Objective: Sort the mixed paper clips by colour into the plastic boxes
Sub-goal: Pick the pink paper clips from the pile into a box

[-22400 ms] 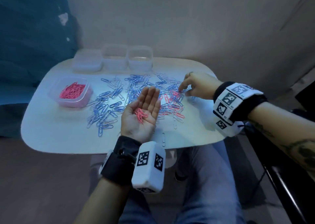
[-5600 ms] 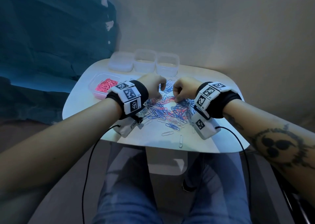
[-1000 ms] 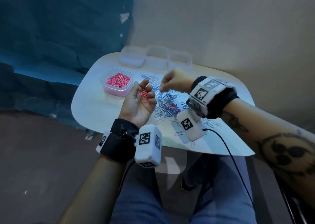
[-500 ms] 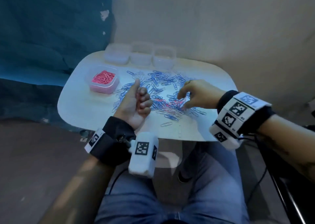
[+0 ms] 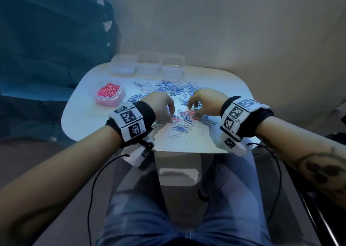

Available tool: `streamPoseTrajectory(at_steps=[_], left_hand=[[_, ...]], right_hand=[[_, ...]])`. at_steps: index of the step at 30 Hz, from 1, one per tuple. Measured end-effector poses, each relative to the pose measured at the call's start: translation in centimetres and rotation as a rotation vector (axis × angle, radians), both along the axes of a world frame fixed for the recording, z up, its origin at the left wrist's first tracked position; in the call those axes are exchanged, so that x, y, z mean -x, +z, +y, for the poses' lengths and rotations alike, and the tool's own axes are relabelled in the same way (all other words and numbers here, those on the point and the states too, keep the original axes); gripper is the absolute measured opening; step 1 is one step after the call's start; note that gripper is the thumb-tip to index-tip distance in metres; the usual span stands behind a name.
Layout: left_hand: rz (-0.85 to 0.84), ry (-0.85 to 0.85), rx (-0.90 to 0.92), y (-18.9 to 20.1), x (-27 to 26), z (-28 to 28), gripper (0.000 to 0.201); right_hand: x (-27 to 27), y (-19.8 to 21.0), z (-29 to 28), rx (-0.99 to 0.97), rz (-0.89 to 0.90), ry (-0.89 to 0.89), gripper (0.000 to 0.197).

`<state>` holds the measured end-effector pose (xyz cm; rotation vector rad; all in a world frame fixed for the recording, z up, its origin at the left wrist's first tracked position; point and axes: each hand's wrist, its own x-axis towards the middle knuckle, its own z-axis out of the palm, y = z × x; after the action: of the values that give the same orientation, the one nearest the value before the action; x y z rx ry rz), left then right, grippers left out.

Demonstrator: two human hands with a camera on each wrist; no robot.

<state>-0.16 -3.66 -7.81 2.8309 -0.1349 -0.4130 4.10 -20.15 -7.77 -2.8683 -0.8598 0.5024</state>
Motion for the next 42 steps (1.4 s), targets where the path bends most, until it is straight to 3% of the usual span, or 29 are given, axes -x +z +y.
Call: streamPoseTrajectory(at_steps=[9, 12, 18, 24, 29, 34, 38, 42], left_hand=[[0.017, 0.039, -0.117, 1.3, -0.3, 0.6, 0.031], [-0.002, 0.034, -0.061, 1.0, -0.5, 0.5, 0.029], [0.021, 0.013, -0.088, 0.7, -0.6, -0.2, 0.018], [-0.012, 0.052, 0.100, 0.9, -0.7, 0.9, 0.012], [-0.039, 0.136, 0.184, 1.2, -0.9, 1.9, 0.018], [-0.088, 0.203, 0.258, 1.2, -0.9, 2.6, 0.029], [-0.112, 0.190, 0.231, 1.1, -0.5, 2.8, 0.014], [-0.086, 0.195, 0.245, 0.9, -0.3, 3.0, 0.017]], right_hand=[[-0.2, -0.4, 1.1, 0.009, 0.074, 0.049, 0.011], [-0.3, -0.5, 0.7, 0.011, 0.118, 0.034, 0.023], [-0.5, -0.3, -0.8, -0.148, 0.092, -0.079, 0.006], [-1.1, -0.1, -1.1, -0.118, 0.049, -0.127, 0.014], [-0.2, -0.7, 0.6, -0.070, -0.079, -0.048, 0.024], [0.2, -0.7, 1.8, 0.002, -0.032, -0.040, 0.011], [0.4, -0.4, 1.9, -0.016, 0.044, -0.042, 0.004], [0.0, 0.4, 1.1, -0.037, 0.052, -0.077, 0.017]])
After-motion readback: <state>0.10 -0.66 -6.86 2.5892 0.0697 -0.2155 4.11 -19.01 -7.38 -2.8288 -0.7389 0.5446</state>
